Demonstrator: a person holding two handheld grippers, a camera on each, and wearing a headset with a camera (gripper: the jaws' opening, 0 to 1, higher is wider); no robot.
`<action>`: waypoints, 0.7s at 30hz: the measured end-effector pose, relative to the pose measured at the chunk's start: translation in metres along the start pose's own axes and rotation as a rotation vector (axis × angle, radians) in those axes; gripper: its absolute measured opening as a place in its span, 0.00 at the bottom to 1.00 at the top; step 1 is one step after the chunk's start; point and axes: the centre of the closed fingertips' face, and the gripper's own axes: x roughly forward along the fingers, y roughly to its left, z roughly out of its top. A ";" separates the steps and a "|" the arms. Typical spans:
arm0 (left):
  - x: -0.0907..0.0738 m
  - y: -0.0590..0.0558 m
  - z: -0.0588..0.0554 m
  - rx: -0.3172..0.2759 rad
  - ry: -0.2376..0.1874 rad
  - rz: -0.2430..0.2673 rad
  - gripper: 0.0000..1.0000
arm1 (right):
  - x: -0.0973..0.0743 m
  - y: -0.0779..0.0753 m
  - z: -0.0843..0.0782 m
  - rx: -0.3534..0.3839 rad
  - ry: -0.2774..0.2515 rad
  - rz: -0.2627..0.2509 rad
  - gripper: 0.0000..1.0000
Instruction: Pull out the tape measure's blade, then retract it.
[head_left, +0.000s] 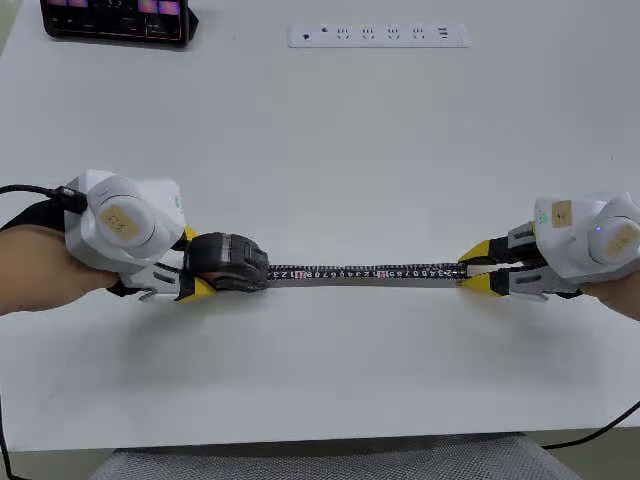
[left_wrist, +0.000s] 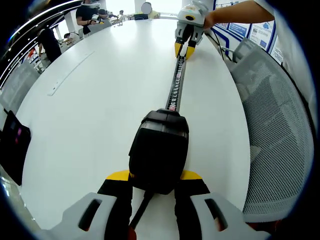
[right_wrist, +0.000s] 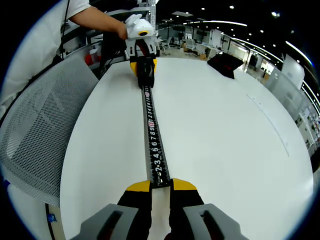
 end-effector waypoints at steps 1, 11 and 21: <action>0.000 0.000 0.000 -0.002 0.000 0.000 0.27 | 0.000 0.000 0.000 0.003 0.001 0.002 0.09; -0.001 0.000 0.001 -0.005 -0.002 -0.006 0.28 | 0.000 0.000 0.000 -0.003 0.013 0.007 0.10; 0.000 0.001 0.001 -0.008 -0.004 0.002 0.31 | -0.001 0.001 -0.002 0.038 0.024 0.008 0.12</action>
